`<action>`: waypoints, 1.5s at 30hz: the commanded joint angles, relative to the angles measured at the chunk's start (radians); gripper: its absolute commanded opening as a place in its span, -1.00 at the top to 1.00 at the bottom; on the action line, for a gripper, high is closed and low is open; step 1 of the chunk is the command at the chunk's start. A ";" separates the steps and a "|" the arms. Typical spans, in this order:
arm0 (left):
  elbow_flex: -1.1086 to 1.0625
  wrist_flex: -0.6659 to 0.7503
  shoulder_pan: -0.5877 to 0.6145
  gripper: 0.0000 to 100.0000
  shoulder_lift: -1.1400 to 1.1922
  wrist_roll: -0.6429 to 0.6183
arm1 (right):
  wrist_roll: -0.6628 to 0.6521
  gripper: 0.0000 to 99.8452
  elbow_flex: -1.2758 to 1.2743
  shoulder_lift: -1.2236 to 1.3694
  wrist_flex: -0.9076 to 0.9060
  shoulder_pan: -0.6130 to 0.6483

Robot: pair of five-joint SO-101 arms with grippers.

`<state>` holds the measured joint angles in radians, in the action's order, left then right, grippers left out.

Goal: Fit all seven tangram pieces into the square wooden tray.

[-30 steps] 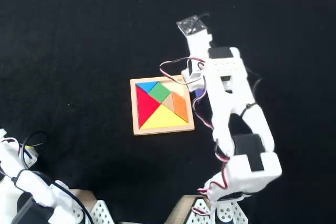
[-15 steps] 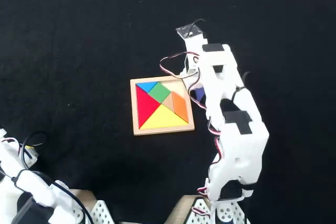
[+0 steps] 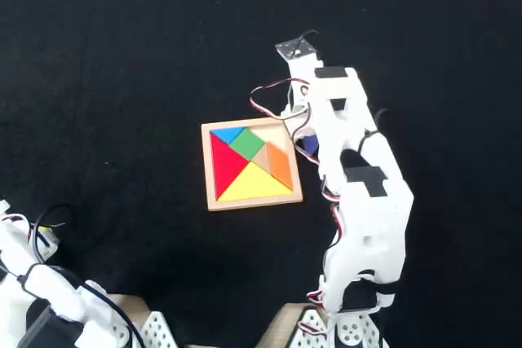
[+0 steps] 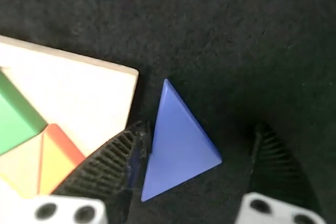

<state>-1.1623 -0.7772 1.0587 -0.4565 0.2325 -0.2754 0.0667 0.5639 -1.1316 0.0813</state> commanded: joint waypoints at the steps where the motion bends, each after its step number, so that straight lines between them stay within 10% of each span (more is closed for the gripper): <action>1: -0.005 0.006 -0.013 0.62 0.009 0.008 | 0.003 0.51 0.053 0.002 -0.040 -0.008; 31: -0.005 0.006 -0.015 0.62 0.009 0.008 | 0.011 0.42 0.053 0.010 -0.166 -0.015; 45: -0.005 0.005 -0.015 0.62 0.009 0.008 | 0.011 0.69 0.180 0.105 -0.219 -0.015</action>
<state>-1.1623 -0.7772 1.0587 -0.4565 0.2325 -0.2770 0.2294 0.6544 -1.3265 0.0660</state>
